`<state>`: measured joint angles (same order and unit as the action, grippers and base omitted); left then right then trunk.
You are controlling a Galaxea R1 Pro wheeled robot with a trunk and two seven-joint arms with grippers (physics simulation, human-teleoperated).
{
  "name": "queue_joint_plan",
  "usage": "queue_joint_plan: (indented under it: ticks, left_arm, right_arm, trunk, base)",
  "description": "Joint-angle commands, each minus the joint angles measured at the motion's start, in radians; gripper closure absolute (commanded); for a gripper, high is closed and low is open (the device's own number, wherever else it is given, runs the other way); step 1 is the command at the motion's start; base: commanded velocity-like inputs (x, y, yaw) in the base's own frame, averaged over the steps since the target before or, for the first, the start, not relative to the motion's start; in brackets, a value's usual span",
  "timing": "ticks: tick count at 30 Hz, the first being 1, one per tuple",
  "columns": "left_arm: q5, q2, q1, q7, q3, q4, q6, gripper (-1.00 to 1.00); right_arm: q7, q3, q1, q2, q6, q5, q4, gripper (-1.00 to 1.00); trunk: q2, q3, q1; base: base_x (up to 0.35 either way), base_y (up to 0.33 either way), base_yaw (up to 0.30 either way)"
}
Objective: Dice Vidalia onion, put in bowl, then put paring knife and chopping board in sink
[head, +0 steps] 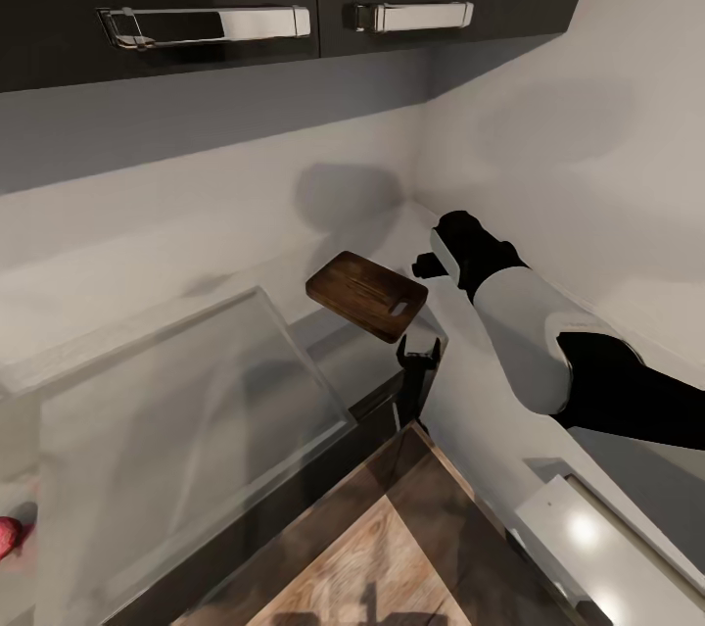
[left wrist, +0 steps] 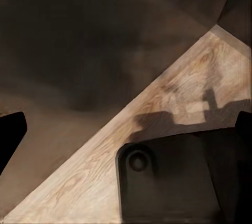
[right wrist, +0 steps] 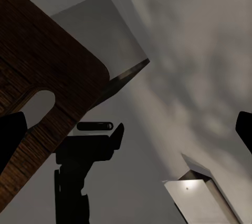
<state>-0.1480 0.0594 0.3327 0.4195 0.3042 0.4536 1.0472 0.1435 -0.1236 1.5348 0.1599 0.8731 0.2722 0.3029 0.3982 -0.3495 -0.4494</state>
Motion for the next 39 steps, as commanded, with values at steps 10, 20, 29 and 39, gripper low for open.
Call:
queue_joint_plan:
  ticks: [10, 20, 29, 39]
  left_arm:
    - [-0.007, 0.000, 0.000, 0.012, 0.007, -0.046, 0.000, -1.00]
    - [-0.004, -0.040, 0.000, 0.016, 0.006, -0.215, 0.000, -1.00]
    - [-0.006, -0.040, 0.000, 0.016, 0.006, -0.236, 0.000, -1.00]
    - [-0.007, -0.041, 0.000, 0.016, 0.006, -0.233, 0.000, -1.00]
  right_arm:
    - [0.002, -0.008, 0.001, 0.000, 0.004, 0.005, 0.001, -1.00]
    - [0.002, -0.008, 0.001, 0.001, 0.004, 0.005, -0.001, -1.00]
    - [0.002, -0.008, 0.001, 0.002, 0.004, 0.005, -0.001, -1.00]
    - [0.004, -0.008, 0.001, 0.000, 0.005, 0.007, -0.001, -1.00]
  trunk:
    - [0.002, -0.002, -0.001]
    - [0.002, -0.002, -0.001]
    - [0.002, -0.002, -0.001]
    - [0.002, -0.002, -0.001]
  base:
    - [0.000, 0.000, 0.000]
    - [0.000, 0.000, 0.000]
    - [0.000, 0.000, 0.000]
    - [0.000, 0.000, 0.000]
